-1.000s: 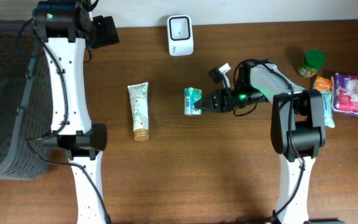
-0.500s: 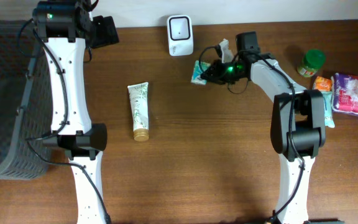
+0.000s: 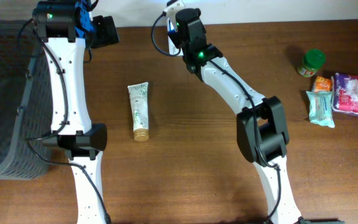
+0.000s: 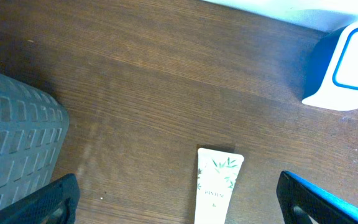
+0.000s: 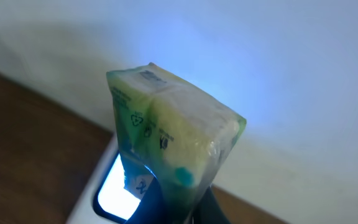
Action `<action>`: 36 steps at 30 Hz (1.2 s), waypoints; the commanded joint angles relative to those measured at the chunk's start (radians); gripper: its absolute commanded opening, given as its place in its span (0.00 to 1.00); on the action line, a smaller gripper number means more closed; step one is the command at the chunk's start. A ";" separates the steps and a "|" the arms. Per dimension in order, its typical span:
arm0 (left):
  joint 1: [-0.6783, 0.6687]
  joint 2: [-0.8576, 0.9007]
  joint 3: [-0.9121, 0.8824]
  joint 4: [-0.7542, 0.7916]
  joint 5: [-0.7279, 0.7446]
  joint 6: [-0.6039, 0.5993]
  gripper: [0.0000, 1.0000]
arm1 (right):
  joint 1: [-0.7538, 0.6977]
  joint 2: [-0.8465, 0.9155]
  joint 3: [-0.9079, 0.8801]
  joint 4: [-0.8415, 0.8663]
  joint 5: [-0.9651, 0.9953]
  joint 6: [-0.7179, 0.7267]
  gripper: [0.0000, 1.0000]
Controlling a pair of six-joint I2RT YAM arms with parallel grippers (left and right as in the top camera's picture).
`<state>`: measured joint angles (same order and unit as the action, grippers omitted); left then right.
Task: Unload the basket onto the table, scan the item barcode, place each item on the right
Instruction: 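Raise the tissue pack up to the barcode scanner with the right gripper, then carry the tissue pack right and drop it among the packages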
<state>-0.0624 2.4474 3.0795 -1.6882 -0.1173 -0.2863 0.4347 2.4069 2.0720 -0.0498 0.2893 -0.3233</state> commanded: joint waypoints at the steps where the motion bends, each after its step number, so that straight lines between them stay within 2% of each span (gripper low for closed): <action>1: 0.000 -0.021 -0.002 0.000 -0.011 0.012 0.99 | -0.008 0.033 0.008 0.010 0.042 -0.356 0.04; 3: 0.000 -0.021 -0.002 0.000 -0.011 0.012 0.99 | -0.008 0.033 0.008 -0.019 0.058 -0.573 0.04; 4: 0.000 -0.021 -0.002 0.000 -0.011 0.012 0.99 | -0.008 0.035 0.008 -0.025 0.075 -0.593 0.04; 7: 0.000 -0.021 -0.002 0.000 -0.011 0.012 0.99 | -0.008 0.037 0.008 -0.087 0.021 -0.585 0.04; 13: 0.000 -0.021 -0.002 0.000 -0.011 0.012 0.99 | -0.010 0.037 0.008 -0.089 0.029 -0.547 0.04; 15: 0.000 -0.021 -0.002 0.000 -0.011 0.012 0.99 | -0.010 0.034 0.010 -0.077 0.049 -0.378 0.04; 19: 0.000 -0.021 -0.002 0.000 -0.011 0.012 0.99 | -0.029 -0.035 0.065 -0.103 0.259 -0.017 0.04; 23: 0.000 -0.021 -0.002 0.000 -0.011 0.012 0.99 | -0.188 -0.217 0.066 -0.454 0.269 0.338 0.04; 27: 0.000 -0.021 -0.002 0.000 -0.011 0.012 0.99 | -0.479 -0.274 0.064 -0.923 0.258 0.644 0.04; 29: 0.000 -0.021 -0.002 0.000 -0.011 0.012 0.99 | -0.624 -0.272 0.058 -1.059 0.171 0.680 0.04; 33: 0.000 -0.021 -0.002 0.000 -0.011 0.012 0.99 | -0.799 -0.272 0.058 -1.129 -0.019 0.680 0.04; 36: 0.000 -0.021 -0.002 0.000 -0.011 0.012 0.99 | -0.835 -0.270 0.005 -1.123 -0.032 0.680 0.05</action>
<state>-0.0624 2.4474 3.0795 -1.6875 -0.1173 -0.2863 -0.3969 2.1460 2.1220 -1.1801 0.2924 0.3412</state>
